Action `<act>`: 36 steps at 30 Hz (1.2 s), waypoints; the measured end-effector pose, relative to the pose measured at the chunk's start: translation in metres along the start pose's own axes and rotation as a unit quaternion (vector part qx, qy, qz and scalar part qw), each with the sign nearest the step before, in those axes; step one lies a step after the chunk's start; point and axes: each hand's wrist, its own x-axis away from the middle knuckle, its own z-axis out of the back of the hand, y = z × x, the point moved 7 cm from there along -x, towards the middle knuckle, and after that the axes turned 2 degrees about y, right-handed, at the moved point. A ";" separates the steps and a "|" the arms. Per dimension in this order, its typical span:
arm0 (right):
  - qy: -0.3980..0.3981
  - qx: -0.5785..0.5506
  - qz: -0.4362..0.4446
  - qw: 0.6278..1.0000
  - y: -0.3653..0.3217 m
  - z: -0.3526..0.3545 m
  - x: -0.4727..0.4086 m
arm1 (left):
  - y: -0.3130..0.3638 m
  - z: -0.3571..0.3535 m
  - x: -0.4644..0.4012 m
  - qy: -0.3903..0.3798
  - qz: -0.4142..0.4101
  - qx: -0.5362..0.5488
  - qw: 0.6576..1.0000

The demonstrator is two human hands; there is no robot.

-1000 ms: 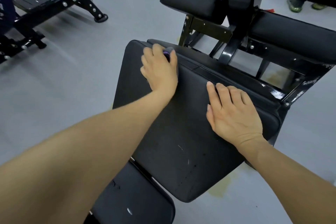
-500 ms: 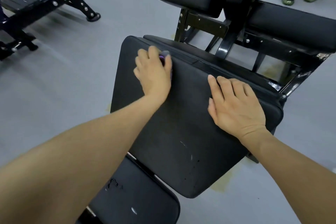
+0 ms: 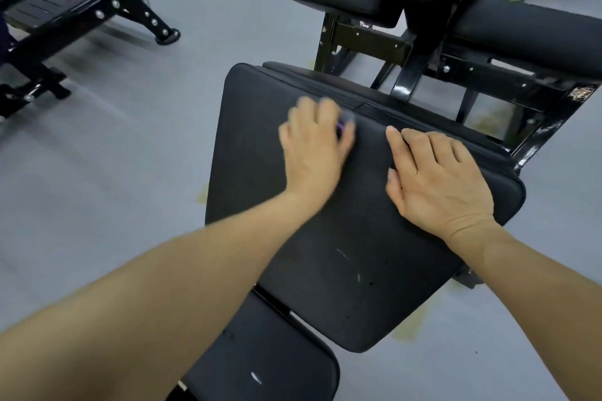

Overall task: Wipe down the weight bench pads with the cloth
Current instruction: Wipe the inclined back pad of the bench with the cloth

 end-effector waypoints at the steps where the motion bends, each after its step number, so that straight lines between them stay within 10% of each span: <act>1: -0.001 0.004 0.001 1.000 -0.001 0.000 0.000 | -0.014 0.000 -0.014 0.014 0.098 0.004 0.995; 4: -0.003 0.008 0.006 1.000 -0.002 -0.003 0.002 | -0.024 -0.010 -0.023 0.007 0.235 -0.011 0.972; 12: -0.002 -0.025 -0.010 1.000 0.002 -0.002 0.003 | 0.039 -0.005 0.047 -0.028 -0.157 -0.011 0.987; 18: 0.005 -0.027 -0.019 0.999 0.000 0.000 0.001 | 0.022 -0.009 0.045 0.071 -0.012 -0.052 0.996; 36: 0.046 -0.047 -0.019 0.998 0.002 0.007 0.000 | 0.028 -0.008 0.048 0.091 -0.062 -0.046 0.993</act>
